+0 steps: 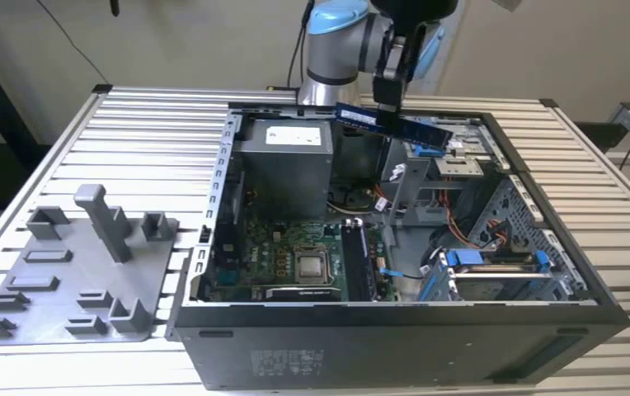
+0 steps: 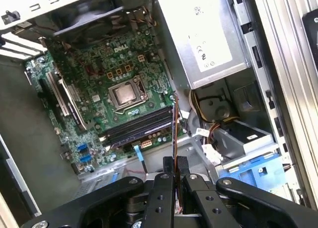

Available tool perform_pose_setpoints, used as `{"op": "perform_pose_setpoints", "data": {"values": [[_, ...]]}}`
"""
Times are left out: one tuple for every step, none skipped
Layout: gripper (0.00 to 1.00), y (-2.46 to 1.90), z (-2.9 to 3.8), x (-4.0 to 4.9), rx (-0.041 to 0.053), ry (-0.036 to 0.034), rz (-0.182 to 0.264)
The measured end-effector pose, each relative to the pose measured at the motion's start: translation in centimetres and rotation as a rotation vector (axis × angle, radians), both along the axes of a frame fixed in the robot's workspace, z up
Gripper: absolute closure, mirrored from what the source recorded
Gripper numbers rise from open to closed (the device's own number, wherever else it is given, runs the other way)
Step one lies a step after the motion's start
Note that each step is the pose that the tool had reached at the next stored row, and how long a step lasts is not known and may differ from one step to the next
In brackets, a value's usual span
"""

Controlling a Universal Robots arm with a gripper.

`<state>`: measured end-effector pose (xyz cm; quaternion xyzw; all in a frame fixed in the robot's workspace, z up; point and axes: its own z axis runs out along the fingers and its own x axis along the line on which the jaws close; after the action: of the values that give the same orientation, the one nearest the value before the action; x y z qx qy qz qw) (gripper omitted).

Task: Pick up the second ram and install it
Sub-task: 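Insert the second ram into the second slot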

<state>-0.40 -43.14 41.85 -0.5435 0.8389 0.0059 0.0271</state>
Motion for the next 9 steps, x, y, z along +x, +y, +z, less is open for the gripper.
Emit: {"op": "perform_pose_setpoints", "data": {"values": [[0.86, 0.0, 0.0, 0.0, 0.0001, 0.0, -0.01], [0.86, 0.0, 0.0, 0.0, 0.0, 0.0, -0.02], [0.86, 0.0, 0.0, 0.0, 0.0, 0.0, -0.031], [0.86, 0.0, -0.01, 0.0, 0.0001, 0.0, -0.041], [0.86, 0.0, -0.01, 0.0, 0.0001, 0.0, -0.053], [0.86, 0.0, -0.01, 0.0, 0.0, 0.0, -0.065], [0.86, 0.0, -0.01, 0.0, 0.0, 0.0, -0.078], [0.86, 0.0, -0.02, 0.0, 0.0001, 0.0, -0.09], [0.86, 0.0, -0.02, 0.0, 0.0, 0.0, -0.102]]}}
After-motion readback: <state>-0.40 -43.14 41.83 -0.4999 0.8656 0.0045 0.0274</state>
